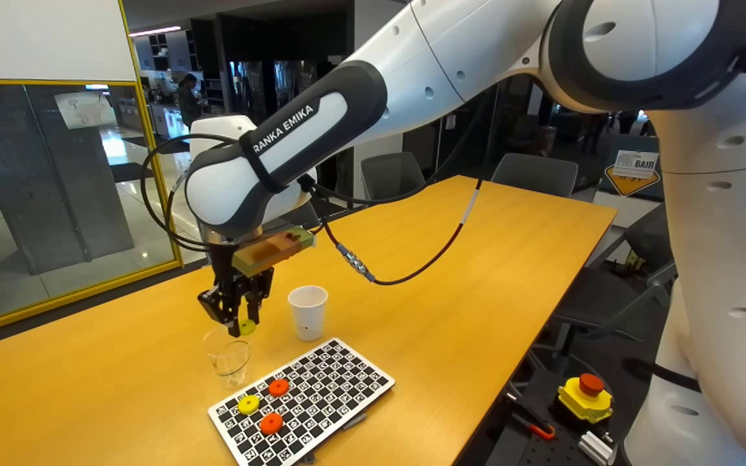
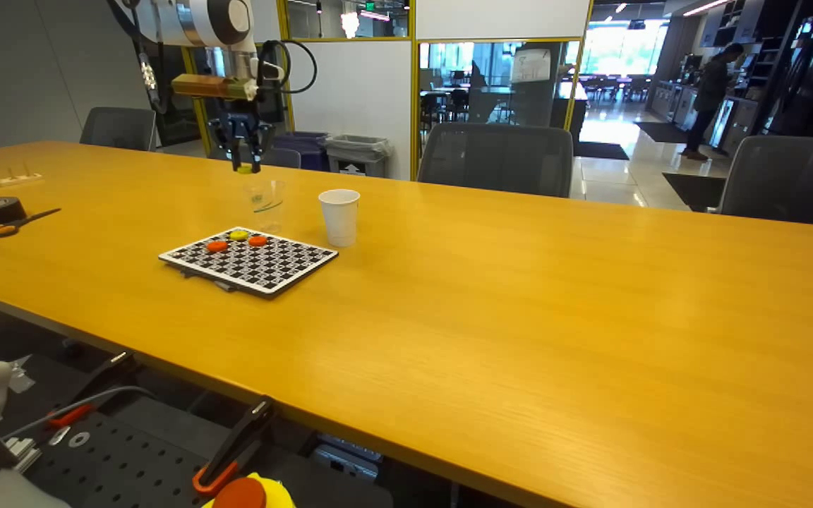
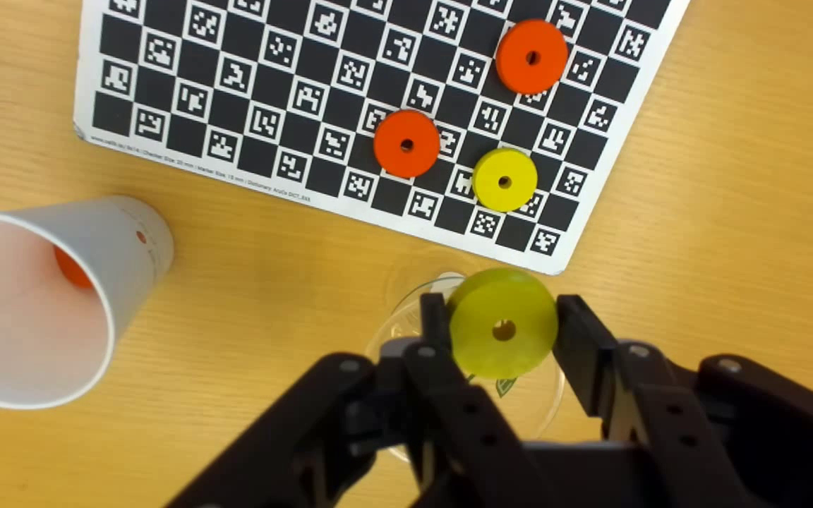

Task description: Put the orange rings inside the white cup and the yellow rings inside the clear cup

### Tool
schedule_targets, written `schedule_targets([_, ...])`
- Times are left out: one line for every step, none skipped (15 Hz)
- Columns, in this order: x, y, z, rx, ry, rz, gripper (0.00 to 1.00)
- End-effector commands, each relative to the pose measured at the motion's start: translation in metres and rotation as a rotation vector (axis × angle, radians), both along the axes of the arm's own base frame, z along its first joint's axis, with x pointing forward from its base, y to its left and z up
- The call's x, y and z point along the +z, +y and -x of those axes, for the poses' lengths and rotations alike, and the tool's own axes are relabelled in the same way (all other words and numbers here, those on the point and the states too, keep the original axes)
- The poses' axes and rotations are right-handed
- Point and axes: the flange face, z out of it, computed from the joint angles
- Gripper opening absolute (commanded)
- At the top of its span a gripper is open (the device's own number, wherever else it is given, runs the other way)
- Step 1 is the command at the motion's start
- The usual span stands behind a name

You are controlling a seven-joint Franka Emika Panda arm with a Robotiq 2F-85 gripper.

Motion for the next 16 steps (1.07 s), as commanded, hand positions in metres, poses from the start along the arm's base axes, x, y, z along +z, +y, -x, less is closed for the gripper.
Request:
schedule_targets([0.001,0.018,-0.016,0.048,-0.006,-0.004,0.23])
schedule_targets([0.000,0.021,-0.018,0.055,-0.008,-0.005,0.23])
schedule_targets([-0.003,0.025,-0.021,0.061,-0.008,-0.005,0.23])
schedule_targets([-0.004,0.028,-0.024,0.066,-0.008,-0.008,0.23])
schedule_targets([-0.006,0.030,-0.027,0.068,-0.008,-0.011,0.23])
schedule_targets([-0.008,0.033,-0.031,0.065,-0.013,-0.010,0.23])
schedule_targets([-0.010,0.033,-0.034,0.064,-0.016,-0.006,0.23])
schedule_targets([-0.011,0.033,-0.037,0.061,-0.017,-0.006,0.23])
schedule_targets([-0.014,0.033,-0.041,0.059,-0.016,-0.006,0.23])
schedule_targets([-0.015,0.031,-0.043,0.057,-0.016,-0.009,0.23])
schedule_targets([-0.017,0.030,-0.046,0.053,-0.016,-0.009,0.23])
schedule_targets([-0.019,0.029,-0.049,0.050,-0.017,-0.008,0.23])
schedule_targets([-0.020,0.027,-0.051,0.047,-0.015,-0.009,0.23])
schedule_targets([-0.021,0.025,-0.053,0.044,-0.015,-0.008,0.23])
schedule_targets([-0.023,0.024,-0.055,0.041,-0.014,-0.008,0.23])
schedule_targets([-0.023,0.022,-0.056,0.039,-0.013,-0.007,0.23])
